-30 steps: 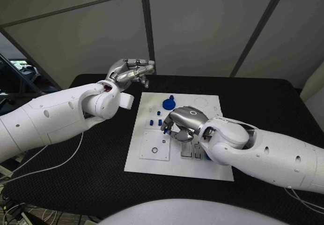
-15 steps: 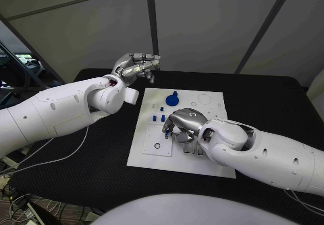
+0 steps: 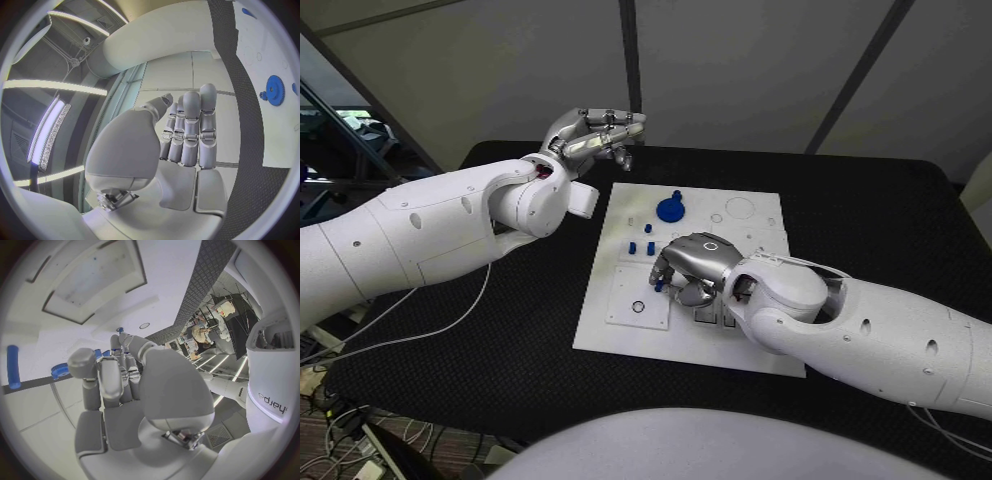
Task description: Assemble the parts on the task board
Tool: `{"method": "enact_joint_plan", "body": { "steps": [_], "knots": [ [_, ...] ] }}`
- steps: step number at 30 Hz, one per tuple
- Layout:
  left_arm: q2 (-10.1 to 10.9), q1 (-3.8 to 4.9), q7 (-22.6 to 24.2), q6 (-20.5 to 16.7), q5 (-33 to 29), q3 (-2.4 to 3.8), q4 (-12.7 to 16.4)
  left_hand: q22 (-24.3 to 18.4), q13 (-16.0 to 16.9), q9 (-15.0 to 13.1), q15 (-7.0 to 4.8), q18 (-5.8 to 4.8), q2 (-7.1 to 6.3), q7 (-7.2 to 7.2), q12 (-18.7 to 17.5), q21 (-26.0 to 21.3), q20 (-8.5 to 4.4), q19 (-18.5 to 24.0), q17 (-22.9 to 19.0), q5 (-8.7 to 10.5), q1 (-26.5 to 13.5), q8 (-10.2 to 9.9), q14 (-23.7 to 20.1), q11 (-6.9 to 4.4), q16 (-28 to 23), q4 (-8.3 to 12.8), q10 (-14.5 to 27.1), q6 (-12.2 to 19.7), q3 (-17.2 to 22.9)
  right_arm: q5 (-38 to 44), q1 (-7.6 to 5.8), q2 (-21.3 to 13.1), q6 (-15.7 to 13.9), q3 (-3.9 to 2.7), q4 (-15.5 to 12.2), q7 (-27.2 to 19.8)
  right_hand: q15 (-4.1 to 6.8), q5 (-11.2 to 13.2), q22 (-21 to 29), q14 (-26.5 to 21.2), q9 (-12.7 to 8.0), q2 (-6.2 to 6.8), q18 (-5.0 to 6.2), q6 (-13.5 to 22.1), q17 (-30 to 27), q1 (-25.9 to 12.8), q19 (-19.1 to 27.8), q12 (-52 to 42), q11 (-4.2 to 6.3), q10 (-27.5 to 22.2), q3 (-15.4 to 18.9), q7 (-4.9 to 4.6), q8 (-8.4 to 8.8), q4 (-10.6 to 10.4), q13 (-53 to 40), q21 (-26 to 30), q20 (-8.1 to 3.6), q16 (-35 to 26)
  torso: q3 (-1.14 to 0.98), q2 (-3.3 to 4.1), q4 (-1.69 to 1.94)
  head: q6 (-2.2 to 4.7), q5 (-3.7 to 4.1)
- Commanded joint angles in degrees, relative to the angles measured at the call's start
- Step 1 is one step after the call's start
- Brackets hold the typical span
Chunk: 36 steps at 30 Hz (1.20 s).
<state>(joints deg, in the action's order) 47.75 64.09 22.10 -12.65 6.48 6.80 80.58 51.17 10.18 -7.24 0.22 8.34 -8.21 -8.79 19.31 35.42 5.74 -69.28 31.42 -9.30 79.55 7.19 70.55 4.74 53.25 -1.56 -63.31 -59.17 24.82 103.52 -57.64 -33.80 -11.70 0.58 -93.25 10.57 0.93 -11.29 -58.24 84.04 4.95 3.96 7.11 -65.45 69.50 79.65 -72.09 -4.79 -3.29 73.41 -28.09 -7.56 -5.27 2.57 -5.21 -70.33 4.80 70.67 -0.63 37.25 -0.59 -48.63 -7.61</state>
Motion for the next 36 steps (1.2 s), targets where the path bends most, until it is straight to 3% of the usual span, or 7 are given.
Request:
{"method": "enact_joint_plan", "body": {
  "steps": [1, 22, 27, 36],
  "knots": [
    [0.03, 0.12, 0.21, 0.74, -0.26, 0.04, 0.08, -0.05, 0.1, 0.05, -0.05, 1.99, 0.25, -0.27, 0.32, -0.19, 0.05, 0.25, -0.05, 0.35, 0.0, 0.17, -0.45, 0.0, -0.22, 0.0, 0.35, -0.09, -0.25, 1.26, 0.05, 0.12, 1.37, 0.04, 0.22, 0.49, 0.17, -0.28, -0.08, 3.33, 0.09, -0.06, -0.62, -0.06, -0.08, -0.58, -0.04, 0.28, -0.34, 0.02, -0.02, -0.36, -0.4, 0.03, 0.07, -0.34, 0.11, 0.36, 0.0, -0.01, 0.04, -0.1, 0.09],
    [0.12, 0.2, 0.07, 0.94, -0.26, 0.04, 0.18, -0.05, 0.1, 0.05, -0.05, 1.99, 0.25, -0.27, 0.32, -0.19, 0.05, 0.25, -0.05, 0.35, 0.0, 0.17, -0.45, 0.0, -0.22, 0.0, 0.35, -0.09, -0.25, 2.63, 0.07, 1.33, 3.45, 0.31, 1.43, 1.18, 0.07, 0.14, 0.18, 3.2, -0.02, 0.49, -0.54, 0.27, -0.35, -1.31, 0.32, 0.76, -0.44, -0.3, 0.59, -0.44, -0.06, -0.18, 0.06, -0.22, 0.24, 0.44, 0.0, -0.06, 0.01, -0.51, -0.7],
    [0.11, 0.22, 0.02, 0.88, -0.26, 0.04, 0.15, -0.16, 0.11, 0.09, -0.02, 1.99, 0.29, -0.32, 0.4, -0.34, 0.07, 0.29, -0.16, 0.36, 0.0, 0.17, -0.5, 0.05, -0.21, 0.0, 0.45, -0.05, -0.32, 2.5, 0.07, 1.33, 3.48, 0.5, 1.48, 1.34, -0.88, -0.46, 1.03, 2.94, -0.96, 1.64, -0.4, 3.98, -0.98, -2.71, 1.11, 1.4, -1.56, -4.94, 1.05, -1.28, 1.82, -0.95, 1.08, 0.35, 0.91, 0.37, 0.02, -0.08, 0.0, -0.55, -0.7],
    [0.03, 0.23, -0.07, 0.8, -0.26, 0.04, -0.03, -0.2, 0.12, 0.13, 0.05, 1.97, 0.41, -0.39, 0.49, -0.41, 0.12, 0.28, -0.28, 0.38, -0.22, 0.17, -0.52, 0.12, -0.18, -0.19, 0.57, 0.0, -0.45, 2.14, 0.06, 1.05, 0.48, 0.59, 1.31, 1.63, -1.9, -0.93, 3.97, 2.08, -1.2, 3.01, 0.27, 8.0, -3.45, -3.39, 3.14, 1.17, -2.81, -12.2, 1.45, -1.64, 1.74, -1.44, 1.64, 2.43, 1.99, -1.03, -0.03, -0.12, -0.02, -0.29, -0.65]
  ]
}}
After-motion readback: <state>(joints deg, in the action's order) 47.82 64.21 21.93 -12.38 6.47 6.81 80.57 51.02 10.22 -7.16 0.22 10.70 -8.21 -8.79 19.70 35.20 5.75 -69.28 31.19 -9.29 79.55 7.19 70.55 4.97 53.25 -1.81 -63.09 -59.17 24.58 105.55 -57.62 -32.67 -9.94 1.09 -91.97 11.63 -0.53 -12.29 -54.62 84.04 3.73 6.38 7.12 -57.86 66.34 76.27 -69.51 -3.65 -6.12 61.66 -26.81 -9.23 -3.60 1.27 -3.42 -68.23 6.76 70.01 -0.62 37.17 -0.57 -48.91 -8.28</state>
